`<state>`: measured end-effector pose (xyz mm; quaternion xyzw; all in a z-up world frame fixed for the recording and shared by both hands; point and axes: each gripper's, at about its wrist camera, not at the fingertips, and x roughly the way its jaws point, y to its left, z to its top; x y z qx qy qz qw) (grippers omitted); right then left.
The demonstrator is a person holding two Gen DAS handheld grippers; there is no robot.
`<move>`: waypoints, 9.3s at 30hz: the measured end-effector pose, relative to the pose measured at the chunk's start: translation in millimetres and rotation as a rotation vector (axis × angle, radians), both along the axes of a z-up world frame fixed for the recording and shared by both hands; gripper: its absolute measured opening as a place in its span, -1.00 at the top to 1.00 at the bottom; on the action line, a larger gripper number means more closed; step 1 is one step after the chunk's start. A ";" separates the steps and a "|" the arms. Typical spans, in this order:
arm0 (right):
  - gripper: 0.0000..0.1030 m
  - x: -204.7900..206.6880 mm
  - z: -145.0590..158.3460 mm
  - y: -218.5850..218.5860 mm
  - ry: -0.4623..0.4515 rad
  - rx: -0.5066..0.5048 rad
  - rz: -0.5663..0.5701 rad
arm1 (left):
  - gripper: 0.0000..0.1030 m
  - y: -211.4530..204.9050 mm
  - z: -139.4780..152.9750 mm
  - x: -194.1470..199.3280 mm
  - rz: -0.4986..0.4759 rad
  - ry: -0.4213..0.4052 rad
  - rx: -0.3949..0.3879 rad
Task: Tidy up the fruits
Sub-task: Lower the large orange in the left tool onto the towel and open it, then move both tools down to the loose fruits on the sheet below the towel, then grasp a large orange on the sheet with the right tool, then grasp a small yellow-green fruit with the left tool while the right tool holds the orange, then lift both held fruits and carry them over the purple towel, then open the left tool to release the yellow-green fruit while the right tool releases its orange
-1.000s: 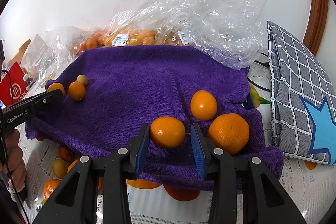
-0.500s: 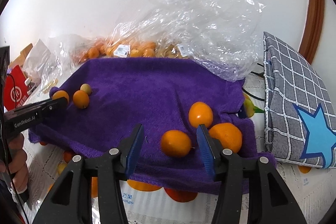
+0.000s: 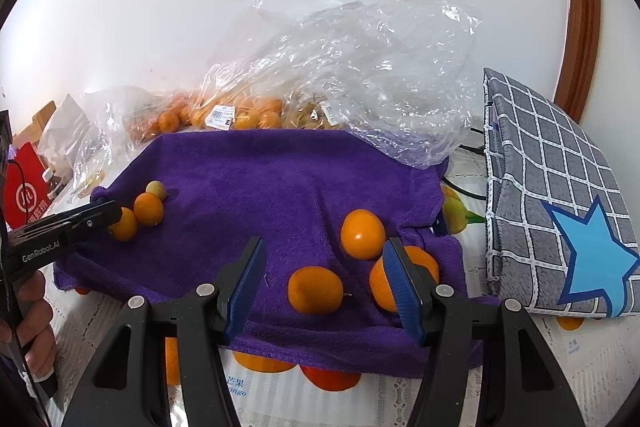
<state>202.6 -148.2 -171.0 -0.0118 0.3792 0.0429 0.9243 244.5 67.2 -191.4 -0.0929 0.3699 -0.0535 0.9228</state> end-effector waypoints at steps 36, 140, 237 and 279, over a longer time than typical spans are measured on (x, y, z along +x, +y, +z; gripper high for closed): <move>-0.16 -32.4 10.4 -20.0 -0.004 0.046 -0.082 | 0.07 -3.2 11.9 -11.3 -0.008 -0.049 -0.038; 0.23 -86.2 -17.6 -6.7 0.175 0.088 -0.022 | 0.03 30.6 2.0 -77.3 -0.053 0.023 -0.077; 0.23 30.7 -5.8 -10.1 0.111 0.046 0.092 | 0.51 2.4 5.2 -1.2 -0.062 0.060 -0.214; 0.07 6.4 6.7 -1.9 0.034 0.021 0.091 | 0.17 -11.1 1.2 -9.4 -0.099 0.031 -0.143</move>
